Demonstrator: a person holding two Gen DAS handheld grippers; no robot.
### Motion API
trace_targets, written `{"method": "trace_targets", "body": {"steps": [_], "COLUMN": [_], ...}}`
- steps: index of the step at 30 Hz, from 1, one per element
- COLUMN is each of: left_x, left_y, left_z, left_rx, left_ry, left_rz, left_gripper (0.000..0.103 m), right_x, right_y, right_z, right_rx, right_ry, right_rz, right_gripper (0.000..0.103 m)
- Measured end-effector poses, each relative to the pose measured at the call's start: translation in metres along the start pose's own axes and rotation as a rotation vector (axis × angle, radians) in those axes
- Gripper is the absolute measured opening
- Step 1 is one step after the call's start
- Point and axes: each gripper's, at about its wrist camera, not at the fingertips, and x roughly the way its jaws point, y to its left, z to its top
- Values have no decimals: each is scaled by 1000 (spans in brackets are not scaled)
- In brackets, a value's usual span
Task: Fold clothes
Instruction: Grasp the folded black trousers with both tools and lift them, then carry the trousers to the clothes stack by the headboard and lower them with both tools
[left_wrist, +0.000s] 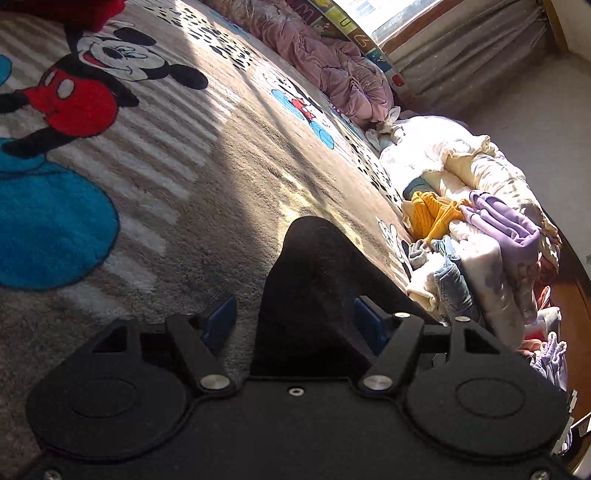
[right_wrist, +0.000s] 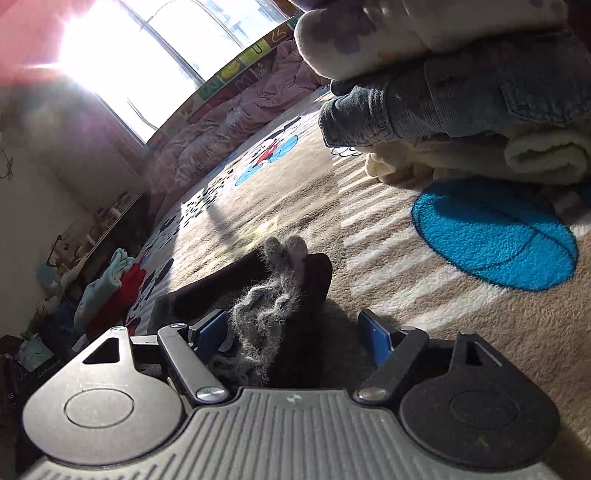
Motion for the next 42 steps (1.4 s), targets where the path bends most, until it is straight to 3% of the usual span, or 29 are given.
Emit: {"method": "trace_targets", "body": {"steps": [2, 5, 6, 7, 9, 16, 20, 21, 22, 23, 24, 25, 26, 29, 30, 31, 36, 42], "left_x": [6, 7, 5, 2, -5, -28, -20, -17, -14, -15, -17, -19, -20, -21, -22, -23, -27, -15], "left_y": [-5, -2, -2, -3, -8, -45, -51, -45, -40, -35, -31, -31, -32, -44, -48, -52, -99, -200], "left_z": [-2, -8, -9, -8, -9, -28, -68, -78, -89, -96, -98, -98, -98, -100, -100, -100, -93, -93], "left_rx": [-21, -122, -143, -152, -161, -98, -38, -38, -39, -49, -63, -71, -63, -7, -18, -29, -54, -37], "left_ry": [18, 31, 31, 30, 33, 125, 230, 245, 261, 254, 237, 234, 231, 219, 210, 201, 192, 223], "left_rz": [1, -19, -28, -40, -70, -239, -223, -201, -179, -178, -190, -191, -186, -160, -167, -174, -290, -497], "left_gripper": [60, 40, 34, 31, 29, 28, 32, 44, 53, 54, 54, 54, 52, 36, 33, 31, 29, 29], "right_x": [9, 12, 11, 7, -5, -111, -159, -159, -156, -153, -152, -151, -150, -147, -146, -147, -187, -270], "right_y": [8, 23, 26, 25, 17, 11, 3, -3, -13, -21, -26, -30, -34, -39, -41, -42, -42, -62], "right_z": [-7, -18, -21, -21, -20, -44, -65, -71, -77, -80, -81, -82, -86, -94, -96, -95, -89, -50], "right_rx": [-22, -108, -126, -110, -40, 114, 132, 150, 183, 208, 221, 229, 232, 218, 222, 242, 333, 390], "right_ry": [11, -14, -24, -32, -49, -220, -244, -228, -204, -183, -168, -156, -153, -163, -165, -169, -297, -495], "right_rz": [-5, -28, -35, -31, 13, 75, -6, -58, -124, -164, -157, -149, -139, -119, -100, -67, 48, 129], "right_gripper": [62, 59, 53, 45, 39, 37, 37, 41, 54, 59, 59, 70, 73, 57, 40, 37, 35, 35]}}
